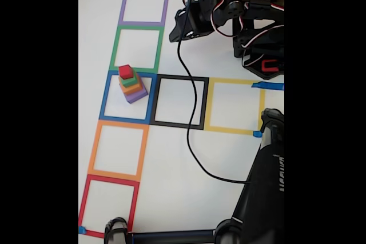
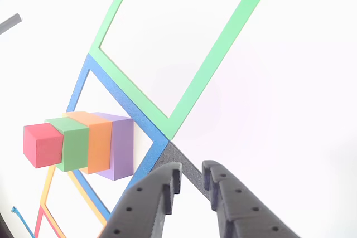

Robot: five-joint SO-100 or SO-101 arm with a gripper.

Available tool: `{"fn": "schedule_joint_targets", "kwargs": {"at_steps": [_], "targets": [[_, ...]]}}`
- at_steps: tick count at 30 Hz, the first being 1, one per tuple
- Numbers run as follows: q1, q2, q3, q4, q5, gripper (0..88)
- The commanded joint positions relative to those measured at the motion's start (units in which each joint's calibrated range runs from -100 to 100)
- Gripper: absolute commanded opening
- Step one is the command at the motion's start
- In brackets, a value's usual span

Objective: Tower of hanoi

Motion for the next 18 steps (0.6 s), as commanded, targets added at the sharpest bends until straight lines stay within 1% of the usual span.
{"fn": "schedule_joint_targets", "kwargs": {"at_steps": [1, 3, 10, 12, 16, 18], "targets": [[0.20, -2.53, 0.59, 2.50, -3.81, 0.0], [0.20, -3.74, 1.31, 3.71, -5.67, 0.0], [1.26, -7.86, 5.13, 4.85, -9.22, 0.0], [1.54, -8.75, 5.49, 5.09, -11.42, 0.0], [2.41, -10.44, 5.68, 9.46, -14.80, 0.0], [2.98, -11.65, 6.04, 11.40, -15.31, 0.0]]}}
